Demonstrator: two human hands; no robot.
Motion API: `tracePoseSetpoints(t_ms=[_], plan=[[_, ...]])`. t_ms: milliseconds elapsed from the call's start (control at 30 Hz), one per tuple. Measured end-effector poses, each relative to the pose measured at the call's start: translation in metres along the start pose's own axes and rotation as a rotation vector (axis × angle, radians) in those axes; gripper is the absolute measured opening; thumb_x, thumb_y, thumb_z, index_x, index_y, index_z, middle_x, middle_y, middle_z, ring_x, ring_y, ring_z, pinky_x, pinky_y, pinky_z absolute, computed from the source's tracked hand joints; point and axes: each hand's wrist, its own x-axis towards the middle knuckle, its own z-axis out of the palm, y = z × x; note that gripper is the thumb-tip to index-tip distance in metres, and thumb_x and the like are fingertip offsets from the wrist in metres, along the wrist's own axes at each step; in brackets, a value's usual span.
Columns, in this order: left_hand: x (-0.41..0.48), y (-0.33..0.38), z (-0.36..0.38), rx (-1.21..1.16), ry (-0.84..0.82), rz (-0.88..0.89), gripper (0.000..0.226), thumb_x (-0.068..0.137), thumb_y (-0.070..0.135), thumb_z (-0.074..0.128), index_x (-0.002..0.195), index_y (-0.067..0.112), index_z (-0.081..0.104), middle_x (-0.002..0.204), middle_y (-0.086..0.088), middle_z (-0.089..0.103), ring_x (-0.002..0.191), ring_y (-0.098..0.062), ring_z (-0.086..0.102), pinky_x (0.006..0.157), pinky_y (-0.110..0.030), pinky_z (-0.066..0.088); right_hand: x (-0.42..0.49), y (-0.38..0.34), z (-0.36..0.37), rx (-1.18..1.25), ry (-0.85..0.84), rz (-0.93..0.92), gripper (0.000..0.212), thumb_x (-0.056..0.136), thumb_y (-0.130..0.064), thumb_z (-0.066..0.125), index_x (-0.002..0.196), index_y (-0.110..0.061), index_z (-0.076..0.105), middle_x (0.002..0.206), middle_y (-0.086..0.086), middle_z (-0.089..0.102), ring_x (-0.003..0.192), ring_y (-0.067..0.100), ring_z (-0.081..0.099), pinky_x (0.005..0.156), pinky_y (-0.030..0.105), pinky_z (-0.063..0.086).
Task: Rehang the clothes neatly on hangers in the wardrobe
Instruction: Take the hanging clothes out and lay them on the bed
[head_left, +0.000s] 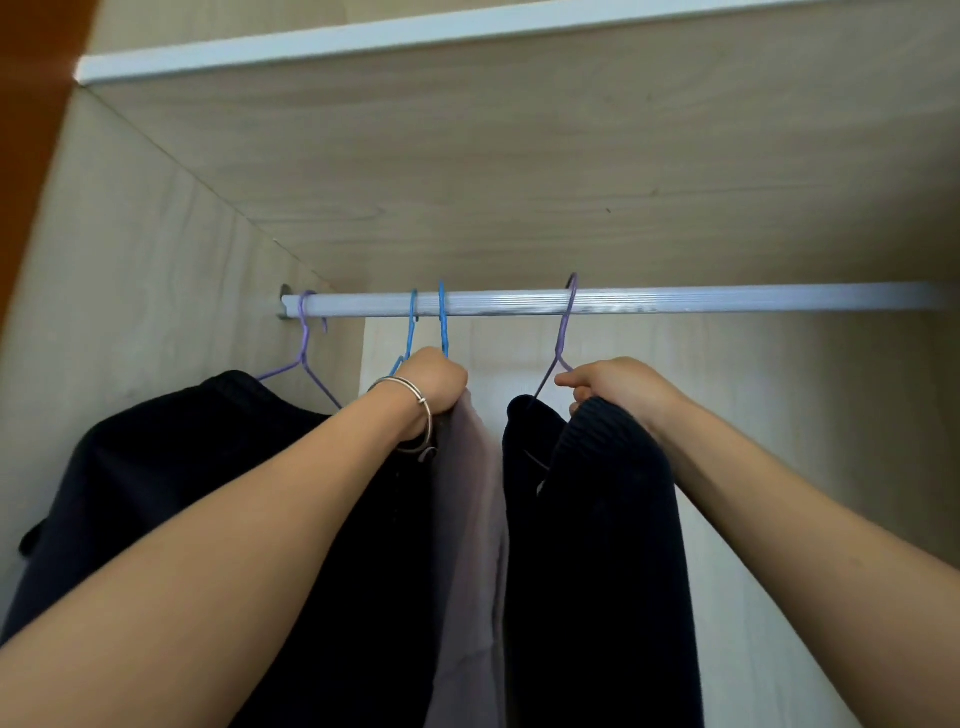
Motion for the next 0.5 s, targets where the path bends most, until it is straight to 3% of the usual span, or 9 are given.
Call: tracePoseSetpoints(t_ms=[67,100,200,300,367,433,500], plan=[[0.003,0.0,-0.007,-0.037,0.031,0.008,0.023,0.088,0.008,0.045,0.066,0.009,0.049,0.087,-0.018,0.058,0.061,-0.022,0.045,0.042,-0.021,0.033,-0.001,-0.006,0.008,0.024,-0.007,-0.02,0.011,0.088,-0.002,0.051,0.082,-0.002,0.059,0.022,-0.007,0.038,0.021,0.004,0.037,0.05,0.025,0.03],[0.002,0.003,-0.01,-0.085,0.022,0.017,0.027,0.088,0.008,0.046,0.061,0.011,0.044,0.077,-0.011,0.054,0.056,-0.017,0.044,0.042,-0.019,0.036,-0.003,-0.01,0.011,0.036,-0.01,-0.033,0.01,0.088,-0.003,0.051,0.083,-0.003,0.06,0.022,-0.007,0.039,0.021,0.004,0.037,0.05,0.025,0.031],[-0.006,0.015,-0.02,-0.161,-0.014,0.08,0.028,0.089,0.008,0.047,0.061,0.013,0.045,0.065,-0.002,0.048,0.055,-0.011,0.045,0.049,-0.019,0.041,-0.009,-0.022,0.023,0.058,-0.021,-0.082,0.023,0.088,-0.005,0.053,0.066,-0.01,0.054,0.028,-0.007,0.04,0.021,0.005,0.037,0.043,0.025,0.035],[-0.022,0.021,-0.034,-0.133,-0.007,0.115,0.029,0.09,0.007,0.047,0.061,0.013,0.046,0.056,0.001,0.051,0.048,-0.008,0.048,0.033,-0.01,0.039,-0.02,-0.035,0.039,0.214,-0.06,-0.107,0.035,0.088,0.0,0.05,0.057,-0.014,0.04,0.029,-0.007,0.028,0.024,0.009,0.027,0.032,0.018,0.023],[-0.034,0.02,-0.048,-0.156,0.022,0.1,0.032,0.089,0.004,0.047,0.058,0.01,0.046,0.034,0.007,0.051,0.03,-0.002,0.046,0.025,-0.01,0.032,-0.029,-0.038,0.049,0.345,-0.123,-0.106,0.036,0.089,-0.001,0.047,0.057,-0.014,0.036,0.026,-0.008,0.027,0.022,0.007,0.028,0.031,0.011,0.021],[-0.051,0.016,-0.062,-0.131,0.041,0.076,0.034,0.089,0.004,0.047,0.056,0.009,0.048,0.022,0.008,0.045,0.019,-0.001,0.039,0.024,-0.009,0.027,-0.043,-0.035,0.057,0.389,-0.21,-0.12,0.039,0.089,-0.002,0.046,0.056,-0.016,0.033,0.027,-0.008,0.028,0.025,0.007,0.03,0.033,0.013,0.023],[-0.069,0.009,-0.073,-0.091,0.05,0.056,0.035,0.089,0.009,0.05,0.054,0.012,0.05,0.024,0.008,0.046,0.023,-0.001,0.041,0.03,-0.01,0.032,-0.057,-0.029,0.063,0.447,-0.337,-0.12,0.043,0.09,-0.002,0.043,0.051,-0.015,0.031,0.028,-0.007,0.029,0.027,0.008,0.031,0.033,0.015,0.026]])
